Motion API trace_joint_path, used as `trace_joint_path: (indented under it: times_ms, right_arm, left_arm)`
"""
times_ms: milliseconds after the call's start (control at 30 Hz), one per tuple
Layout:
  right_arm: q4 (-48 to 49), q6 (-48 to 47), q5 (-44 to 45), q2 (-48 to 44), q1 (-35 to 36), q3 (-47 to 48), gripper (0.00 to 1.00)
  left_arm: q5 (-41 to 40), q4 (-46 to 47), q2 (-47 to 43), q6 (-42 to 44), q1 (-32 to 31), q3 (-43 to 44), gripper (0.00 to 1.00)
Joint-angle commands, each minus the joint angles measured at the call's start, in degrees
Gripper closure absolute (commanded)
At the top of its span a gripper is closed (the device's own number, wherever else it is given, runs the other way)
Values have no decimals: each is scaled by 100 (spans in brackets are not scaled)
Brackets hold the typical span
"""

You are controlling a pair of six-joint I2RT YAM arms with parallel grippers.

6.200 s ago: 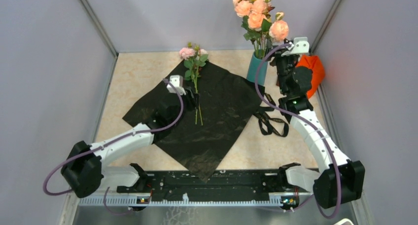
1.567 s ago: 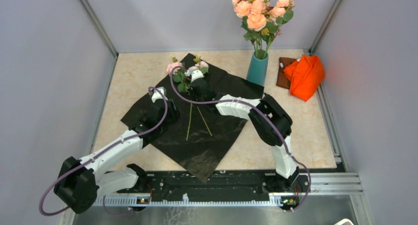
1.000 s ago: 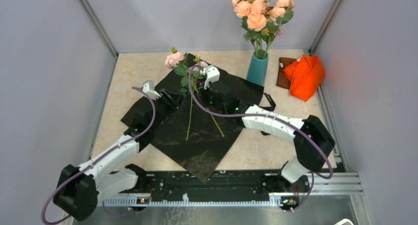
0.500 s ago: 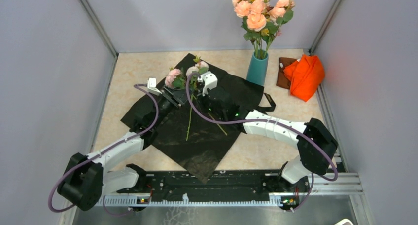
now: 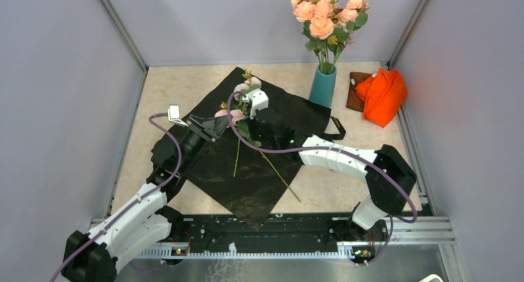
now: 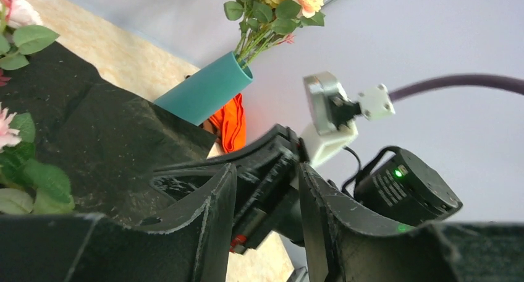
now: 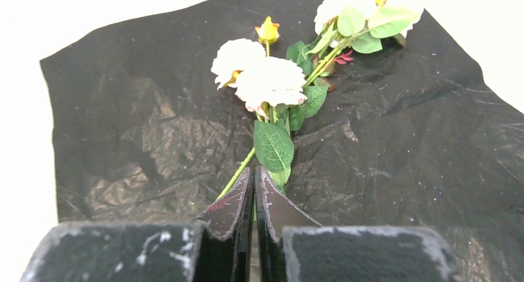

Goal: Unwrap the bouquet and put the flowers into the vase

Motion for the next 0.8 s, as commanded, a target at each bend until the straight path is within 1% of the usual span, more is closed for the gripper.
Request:
trace_joint_path:
  times_ms: [0,33,67,133,167,200,267,367,433,533,600,700,767]
  right_arm:
    - [-596,-92,151,745,40,866,87]
    - [-934,-142,208,981,28,1118,80]
    - [-1262,-190,261,1217,8,1417,76]
    - [-1915,-208,293,1632,-68,1999,71]
    - [-2186,-201,252,1787,-126,2281,70]
    - [-2434,-200,172,1916,-191,2566,69]
    - [-2929,-147,-126,2054,-400,2980,61]
    - [-3642,-174,-447,2157,-603,3417,57]
    - [-4046,-230,-541,2294,-692,3679,55]
    - [-4544,-318,-777,2515,-746,3979,53]
    - [-4715,-361,-951,2630,-752,4040,51]
    - [-4728,-358,-1249,2666,-748,3892,49]
    - [-4602,-321,-1404,2605,-739,3592,49]
  left_arm:
    - [-270,-734,-398,263,21,-85,52]
    - [-257,-851,-477,302,19,-67,52]
    - [-261,-976,-557,361,19,-43,51]
    - [-352,-1513,-776,555,23,52,51]
    - [-427,-1817,-900,674,25,110,50]
    - [-621,-2175,-1042,791,26,173,50]
    - [-1012,-2812,-1406,1019,25,259,49]
    - [-1571,-3541,-1967,1253,19,255,49]
    - [-1880,-3854,-2329,1325,21,198,49]
    - [-2075,-3992,-2694,1456,19,127,49]
    - [-2115,-4107,-2737,1557,23,199,49]
    - [-2119,-4281,-2614,1634,25,371,48]
    - [-2098,-4303,-2545,1651,27,396,48]
